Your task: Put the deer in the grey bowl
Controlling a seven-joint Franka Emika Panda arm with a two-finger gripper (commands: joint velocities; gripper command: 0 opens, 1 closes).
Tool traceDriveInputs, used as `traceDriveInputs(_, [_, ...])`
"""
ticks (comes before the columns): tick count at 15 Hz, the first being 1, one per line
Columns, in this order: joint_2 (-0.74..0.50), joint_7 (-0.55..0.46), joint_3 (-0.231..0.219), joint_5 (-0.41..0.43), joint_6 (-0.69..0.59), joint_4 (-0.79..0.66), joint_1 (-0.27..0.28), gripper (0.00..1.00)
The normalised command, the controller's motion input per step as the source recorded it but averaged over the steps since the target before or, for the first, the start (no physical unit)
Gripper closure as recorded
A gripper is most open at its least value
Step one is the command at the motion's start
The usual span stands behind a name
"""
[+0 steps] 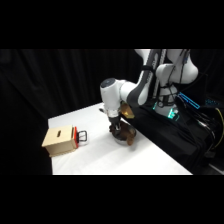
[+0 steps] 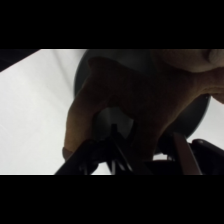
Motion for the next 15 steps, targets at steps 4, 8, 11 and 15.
traceDriveInputs(4, [-0.17, -0.06, -0.078, -0.113, -0.14, -0.01, 0.054, 0.00])
traceDriveInputs(8, [-0.48, -0.02, -0.074, -0.206, -0.31, -0.16, 0.070, 0.00])
traceDriveInputs(11, [-0.64, -0.02, -0.007, -0.183, -0.34, -0.21, 0.001, 0.00])
traceDriveInputs(15, [-0.58, -0.08, 0.071, -0.114, -0.33, -0.13, -0.092, 0.00])
